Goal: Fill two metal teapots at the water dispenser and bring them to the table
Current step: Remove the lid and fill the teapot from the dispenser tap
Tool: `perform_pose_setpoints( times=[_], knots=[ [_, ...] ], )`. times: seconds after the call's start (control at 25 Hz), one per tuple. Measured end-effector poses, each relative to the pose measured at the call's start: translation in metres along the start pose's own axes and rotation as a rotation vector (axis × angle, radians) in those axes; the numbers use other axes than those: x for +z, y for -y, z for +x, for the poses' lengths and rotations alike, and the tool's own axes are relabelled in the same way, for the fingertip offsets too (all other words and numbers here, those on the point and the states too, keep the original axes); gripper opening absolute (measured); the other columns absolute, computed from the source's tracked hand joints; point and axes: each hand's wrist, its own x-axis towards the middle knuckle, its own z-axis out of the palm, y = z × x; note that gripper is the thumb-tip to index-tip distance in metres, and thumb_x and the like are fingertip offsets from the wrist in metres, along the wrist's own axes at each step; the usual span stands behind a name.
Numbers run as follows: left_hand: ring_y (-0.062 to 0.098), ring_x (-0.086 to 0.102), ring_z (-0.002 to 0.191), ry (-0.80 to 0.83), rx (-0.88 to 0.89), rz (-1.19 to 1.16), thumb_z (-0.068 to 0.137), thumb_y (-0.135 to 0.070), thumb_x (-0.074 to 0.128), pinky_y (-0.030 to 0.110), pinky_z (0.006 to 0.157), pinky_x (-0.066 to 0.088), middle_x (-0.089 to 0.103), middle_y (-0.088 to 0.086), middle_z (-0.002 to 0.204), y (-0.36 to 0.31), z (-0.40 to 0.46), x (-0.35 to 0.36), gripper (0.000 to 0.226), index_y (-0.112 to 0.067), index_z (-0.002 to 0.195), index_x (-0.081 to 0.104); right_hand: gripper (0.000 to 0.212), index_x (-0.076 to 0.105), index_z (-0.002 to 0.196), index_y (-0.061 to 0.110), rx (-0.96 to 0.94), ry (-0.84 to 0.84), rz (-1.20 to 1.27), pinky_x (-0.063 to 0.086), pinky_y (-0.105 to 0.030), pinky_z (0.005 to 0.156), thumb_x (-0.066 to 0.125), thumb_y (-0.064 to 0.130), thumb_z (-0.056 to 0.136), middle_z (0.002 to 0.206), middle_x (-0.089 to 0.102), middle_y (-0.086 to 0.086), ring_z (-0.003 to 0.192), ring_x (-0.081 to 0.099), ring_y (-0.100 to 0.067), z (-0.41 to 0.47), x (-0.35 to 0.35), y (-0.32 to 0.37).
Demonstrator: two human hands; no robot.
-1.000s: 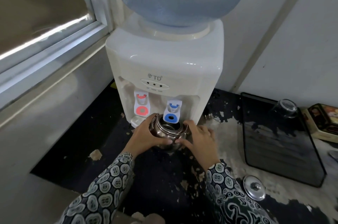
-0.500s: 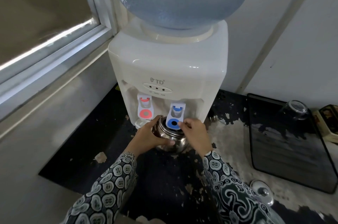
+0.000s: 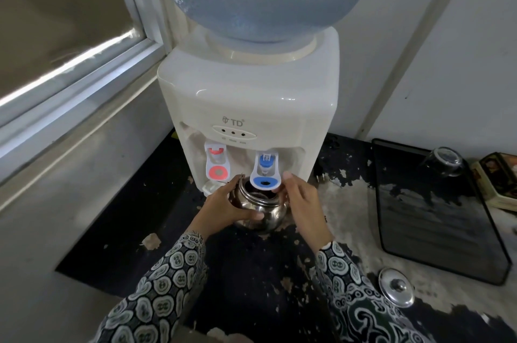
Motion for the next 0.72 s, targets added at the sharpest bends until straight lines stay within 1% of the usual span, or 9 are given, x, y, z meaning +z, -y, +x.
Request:
perform_pose_setpoints(
  times=[0.04,0.08,0.12,0.2,0.24,0.32,0.4,0.56,0.72],
  knots=[
    [-0.014,0.050,0.096,0.000,0.001,0.000,0.062,-0.028,0.085,0.014,0.085,0.039,0.060,-0.026,0.103,-0.001,-0.001,0.000,0.074,-0.046,0.119,0.042,0.032,0.058,0.069,0.032,-0.025,-0.031,-0.109,0.044,-0.023,0.063,0.039,0.040,0.094,0.069,0.057,0.006,0.066,0.053,-0.007,-0.001,-0.002,-0.012],
    [-0.011,0.051,0.097,-0.002,-0.006,-0.006,0.062,-0.029,0.085,0.017,0.089,0.039,0.060,-0.025,0.103,-0.002,-0.001,0.000,0.075,-0.044,0.121,0.043,0.028,0.060,0.083,0.031,-0.042,-0.047,-0.232,0.048,-0.029,0.073,0.038,0.046,0.091,0.084,0.059,0.006,0.082,0.055,-0.010,-0.002,-0.003,-0.026],
    [-0.007,0.052,0.100,-0.004,-0.018,-0.017,0.060,-0.030,0.086,0.020,0.092,0.039,0.061,-0.023,0.106,-0.001,-0.001,0.000,0.077,-0.043,0.124,0.044,0.032,0.059,0.095,0.028,-0.060,-0.045,-0.341,0.048,-0.032,0.081,0.037,0.049,0.088,0.097,0.058,0.007,0.094,0.053,-0.013,-0.005,-0.004,-0.037],
    [-0.002,0.053,0.104,-0.008,-0.037,-0.029,0.058,-0.033,0.087,0.020,0.093,0.039,0.060,-0.021,0.112,0.000,-0.001,0.000,0.084,-0.041,0.129,0.044,0.040,0.058,0.108,0.024,-0.109,-0.007,-0.444,0.047,-0.034,0.090,0.037,0.050,0.086,0.114,0.053,0.008,0.106,0.049,-0.012,-0.010,-0.004,-0.052],
    [-0.004,0.053,0.102,-0.005,-0.037,-0.030,0.058,-0.032,0.086,0.016,0.089,0.039,0.059,-0.024,0.110,0.000,-0.002,0.000,0.082,-0.043,0.128,0.043,0.043,0.058,0.110,0.022,-0.131,0.014,-0.461,0.047,-0.032,0.092,0.036,0.050,0.085,0.121,0.052,0.007,0.109,0.049,-0.010,-0.012,-0.003,-0.054],
    [-0.014,0.049,0.095,0.002,-0.026,-0.028,0.061,-0.030,0.086,0.007,0.079,0.035,0.056,-0.030,0.103,-0.003,-0.003,-0.001,0.077,-0.046,0.122,0.042,0.046,0.058,0.113,0.021,-0.164,0.035,-0.487,0.049,-0.030,0.091,0.037,0.050,0.085,0.130,0.049,0.007,0.108,0.051,-0.005,-0.014,-0.002,-0.058],
    [-0.020,0.046,0.091,0.007,-0.017,-0.022,0.062,-0.028,0.085,0.003,0.073,0.034,0.055,-0.032,0.099,-0.006,-0.005,-0.002,0.073,-0.047,0.118,0.042,0.042,0.059,0.113,0.020,-0.196,0.035,-0.500,0.052,-0.029,0.086,0.042,0.047,0.086,0.133,0.049,0.007,0.100,0.052,-0.001,-0.015,-0.003,-0.061],
    [-0.023,0.044,0.090,0.007,-0.018,-0.014,0.062,-0.031,0.086,0.002,0.073,0.034,0.054,-0.034,0.099,-0.007,-0.005,-0.002,0.074,-0.046,0.119,0.042,0.035,0.057,0.117,0.021,-0.239,0.049,-0.539,0.057,-0.032,0.076,0.048,0.038,0.087,0.137,0.047,0.009,0.090,0.062,-0.008,-0.015,-0.005,-0.067],
    [-0.029,0.042,0.082,0.007,-0.020,0.003,0.063,-0.029,0.085,-0.003,0.068,0.034,0.053,-0.036,0.095,-0.008,-0.006,-0.002,0.070,-0.049,0.113,0.040,0.029,0.058,0.116,0.020,-0.248,0.017,-0.558,0.058,-0.032,0.075,0.058,0.027,0.088,0.136,0.047,0.010,0.090,0.062,-0.007,-0.013,-0.004,-0.070]
  ],
)
